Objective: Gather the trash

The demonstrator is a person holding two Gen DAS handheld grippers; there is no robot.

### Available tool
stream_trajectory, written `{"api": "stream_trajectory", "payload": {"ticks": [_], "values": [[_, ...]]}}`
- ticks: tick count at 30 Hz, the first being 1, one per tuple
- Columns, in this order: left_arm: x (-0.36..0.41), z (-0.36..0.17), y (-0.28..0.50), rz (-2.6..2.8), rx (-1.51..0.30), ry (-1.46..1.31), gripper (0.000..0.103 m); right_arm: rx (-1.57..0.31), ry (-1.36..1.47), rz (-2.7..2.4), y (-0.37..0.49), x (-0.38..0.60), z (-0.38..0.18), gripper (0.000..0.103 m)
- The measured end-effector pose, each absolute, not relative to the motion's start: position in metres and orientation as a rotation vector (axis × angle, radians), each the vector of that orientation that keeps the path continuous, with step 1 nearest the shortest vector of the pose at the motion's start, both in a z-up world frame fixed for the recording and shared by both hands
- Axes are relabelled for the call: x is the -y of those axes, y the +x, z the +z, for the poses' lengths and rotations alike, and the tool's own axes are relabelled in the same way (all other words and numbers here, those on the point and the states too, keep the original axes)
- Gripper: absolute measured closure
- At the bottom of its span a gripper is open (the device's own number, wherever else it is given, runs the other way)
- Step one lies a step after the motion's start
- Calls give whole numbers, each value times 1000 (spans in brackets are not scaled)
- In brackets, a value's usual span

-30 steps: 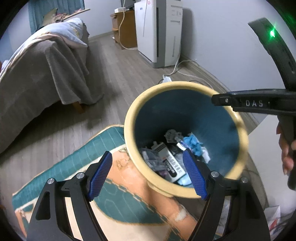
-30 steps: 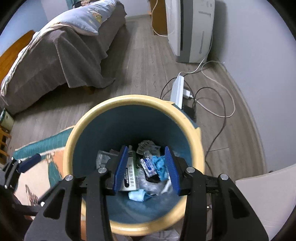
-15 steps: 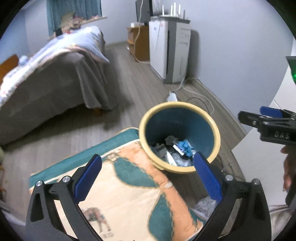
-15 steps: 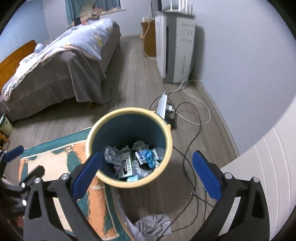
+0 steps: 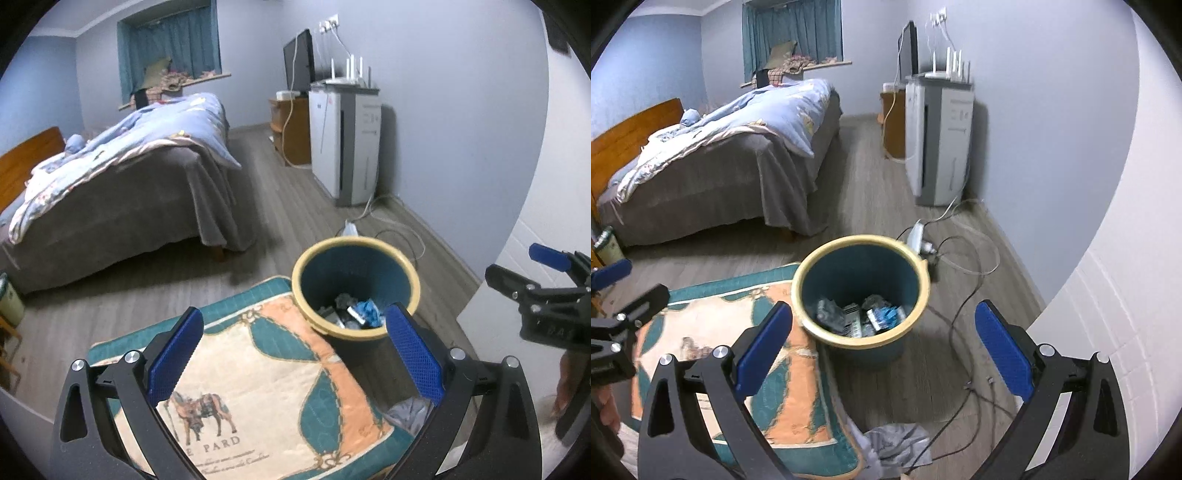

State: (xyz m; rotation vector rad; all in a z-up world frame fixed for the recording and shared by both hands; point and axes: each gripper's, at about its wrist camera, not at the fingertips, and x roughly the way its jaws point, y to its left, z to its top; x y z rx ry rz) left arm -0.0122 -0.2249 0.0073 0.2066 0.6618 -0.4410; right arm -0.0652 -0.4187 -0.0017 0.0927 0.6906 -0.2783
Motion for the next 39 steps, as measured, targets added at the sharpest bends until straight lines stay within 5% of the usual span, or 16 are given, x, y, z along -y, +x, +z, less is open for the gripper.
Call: {"api": "stream_trajectory", "payload": {"ticks": [39], "values": [[210, 3, -17, -454, -673, 209, 5, -684, 41, -266, -71, 405, -1, 6]]}}
